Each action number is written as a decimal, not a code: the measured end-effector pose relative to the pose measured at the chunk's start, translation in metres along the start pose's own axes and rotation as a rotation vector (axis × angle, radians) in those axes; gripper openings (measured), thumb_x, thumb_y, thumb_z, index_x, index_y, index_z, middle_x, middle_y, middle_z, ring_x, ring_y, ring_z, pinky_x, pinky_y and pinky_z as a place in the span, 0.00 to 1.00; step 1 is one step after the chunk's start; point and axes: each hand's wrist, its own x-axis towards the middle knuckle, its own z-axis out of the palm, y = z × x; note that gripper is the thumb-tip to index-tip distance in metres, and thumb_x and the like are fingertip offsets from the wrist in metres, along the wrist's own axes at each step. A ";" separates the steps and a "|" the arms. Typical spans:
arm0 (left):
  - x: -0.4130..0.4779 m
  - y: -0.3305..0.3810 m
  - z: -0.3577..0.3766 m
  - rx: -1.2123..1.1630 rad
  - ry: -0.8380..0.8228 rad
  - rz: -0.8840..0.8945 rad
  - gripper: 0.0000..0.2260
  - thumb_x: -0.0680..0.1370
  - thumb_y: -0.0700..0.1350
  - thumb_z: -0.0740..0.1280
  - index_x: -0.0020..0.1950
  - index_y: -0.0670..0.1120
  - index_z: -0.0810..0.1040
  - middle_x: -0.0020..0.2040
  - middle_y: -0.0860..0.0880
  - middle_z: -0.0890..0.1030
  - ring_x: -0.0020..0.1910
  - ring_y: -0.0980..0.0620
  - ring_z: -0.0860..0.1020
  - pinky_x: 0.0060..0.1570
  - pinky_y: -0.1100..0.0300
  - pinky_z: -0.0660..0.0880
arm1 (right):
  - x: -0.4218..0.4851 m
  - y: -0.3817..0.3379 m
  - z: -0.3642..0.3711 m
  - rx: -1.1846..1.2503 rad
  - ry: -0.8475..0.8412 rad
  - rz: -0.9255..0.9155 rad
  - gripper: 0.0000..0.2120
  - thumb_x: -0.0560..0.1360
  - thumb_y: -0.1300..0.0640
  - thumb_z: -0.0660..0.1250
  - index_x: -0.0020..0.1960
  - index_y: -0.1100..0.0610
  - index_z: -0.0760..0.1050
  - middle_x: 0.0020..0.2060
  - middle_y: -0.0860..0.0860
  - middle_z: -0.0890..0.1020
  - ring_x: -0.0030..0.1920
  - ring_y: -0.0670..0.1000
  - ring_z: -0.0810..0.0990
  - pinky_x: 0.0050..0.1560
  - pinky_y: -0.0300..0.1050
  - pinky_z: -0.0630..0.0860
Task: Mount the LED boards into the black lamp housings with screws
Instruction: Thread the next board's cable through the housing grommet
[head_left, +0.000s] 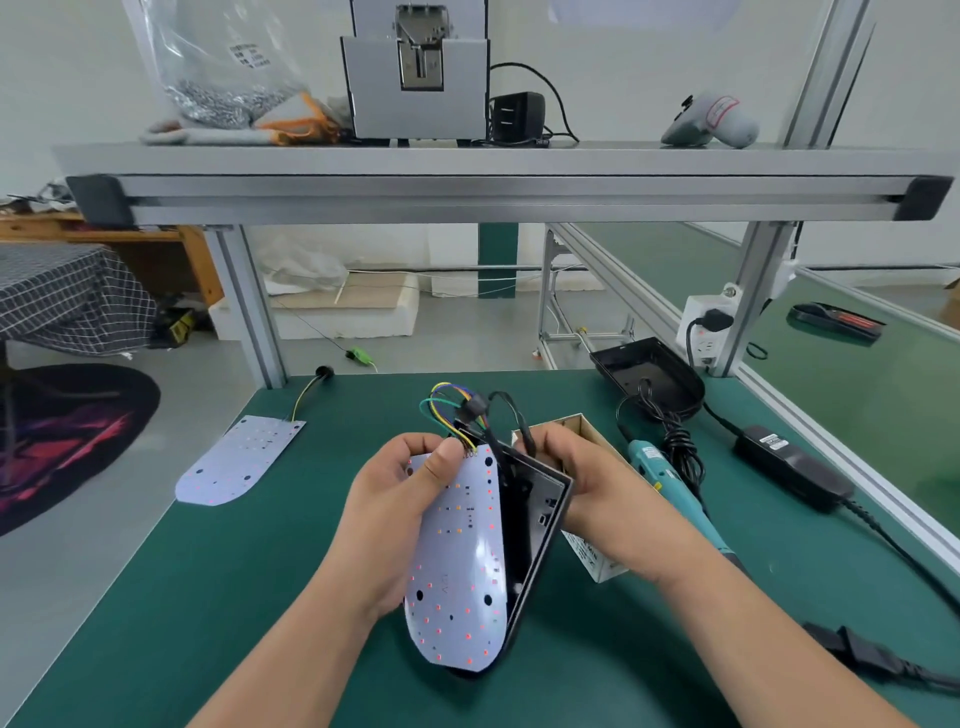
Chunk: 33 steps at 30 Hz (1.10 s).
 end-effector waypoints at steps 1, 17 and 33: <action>0.001 0.001 -0.001 -0.020 -0.003 -0.007 0.14 0.74 0.55 0.78 0.49 0.46 0.83 0.41 0.48 0.82 0.35 0.50 0.79 0.34 0.58 0.79 | 0.001 0.001 -0.001 -0.043 0.023 0.012 0.06 0.78 0.59 0.75 0.51 0.52 0.78 0.41 0.39 0.79 0.45 0.39 0.75 0.47 0.39 0.75; 0.008 -0.003 -0.020 -0.244 -0.199 -0.114 0.22 0.72 0.55 0.80 0.58 0.42 0.86 0.52 0.43 0.85 0.48 0.44 0.85 0.51 0.51 0.83 | 0.003 0.004 0.042 0.281 0.102 0.313 0.12 0.78 0.64 0.63 0.57 0.61 0.82 0.53 0.72 0.83 0.48 0.70 0.82 0.51 0.71 0.78; -0.002 0.008 -0.018 0.128 -0.267 -0.181 0.25 0.76 0.63 0.72 0.63 0.44 0.82 0.59 0.43 0.86 0.54 0.45 0.84 0.58 0.48 0.77 | 0.007 0.001 0.029 0.496 0.063 0.379 0.10 0.83 0.61 0.67 0.57 0.55 0.86 0.57 0.62 0.87 0.55 0.57 0.85 0.58 0.57 0.79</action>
